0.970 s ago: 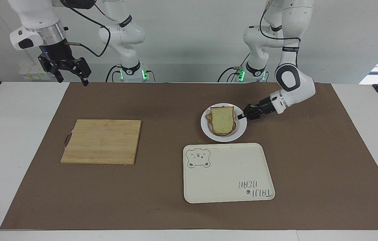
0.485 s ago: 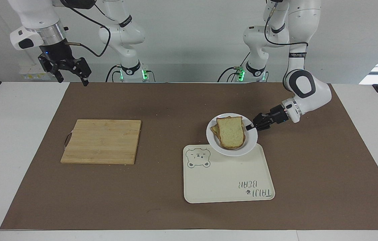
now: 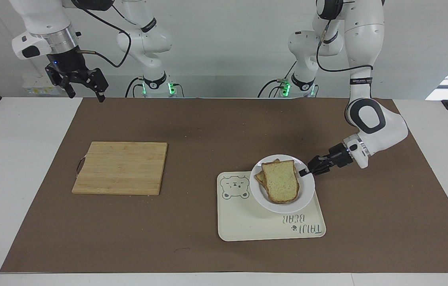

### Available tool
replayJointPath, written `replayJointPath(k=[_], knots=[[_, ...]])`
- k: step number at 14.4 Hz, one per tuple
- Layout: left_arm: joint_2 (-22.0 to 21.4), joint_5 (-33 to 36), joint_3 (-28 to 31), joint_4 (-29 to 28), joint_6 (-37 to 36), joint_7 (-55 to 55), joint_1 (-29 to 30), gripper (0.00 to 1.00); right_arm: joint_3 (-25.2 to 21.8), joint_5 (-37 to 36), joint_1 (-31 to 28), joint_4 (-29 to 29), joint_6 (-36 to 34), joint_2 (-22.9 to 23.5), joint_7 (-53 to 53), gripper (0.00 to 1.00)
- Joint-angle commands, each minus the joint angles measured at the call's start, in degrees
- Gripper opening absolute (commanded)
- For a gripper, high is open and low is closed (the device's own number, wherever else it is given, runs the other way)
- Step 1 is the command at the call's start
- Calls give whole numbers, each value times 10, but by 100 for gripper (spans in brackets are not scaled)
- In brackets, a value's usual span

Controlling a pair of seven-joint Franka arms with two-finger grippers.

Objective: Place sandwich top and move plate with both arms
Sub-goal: 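Slide the plate with the left gripper onto the white tray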

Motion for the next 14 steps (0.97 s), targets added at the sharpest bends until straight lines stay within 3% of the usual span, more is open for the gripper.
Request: replayJointPath(k=[1,3,5,6,7,12,14], knots=[[63,-4,-13,70,13,-10,11,0,3,2,-5,-11,-4,-12,-10,100],[76,-2,-40,76,63,-12,13,0,3,2,-5,-11,-4,-12,-10,100],[79,0,-40,75,70,-12,9,0,3,2,-5,-11,-4,-12,-10,100],[79,5,-40,76,73,-13,6,14,3,2,-5,-11,-4,-13,-10,100],[80,13,-40,76,81,-12,5,99,3,2,-5,-11,-4,-13,-10,100],[45,113,-26,86,86,-62,11,100,3,2,-5,-11,-4,-13,-10,100],[11,232,-24,87,84,-133,7,100,3,2,-5,-11,-4,-13,-10,100]])
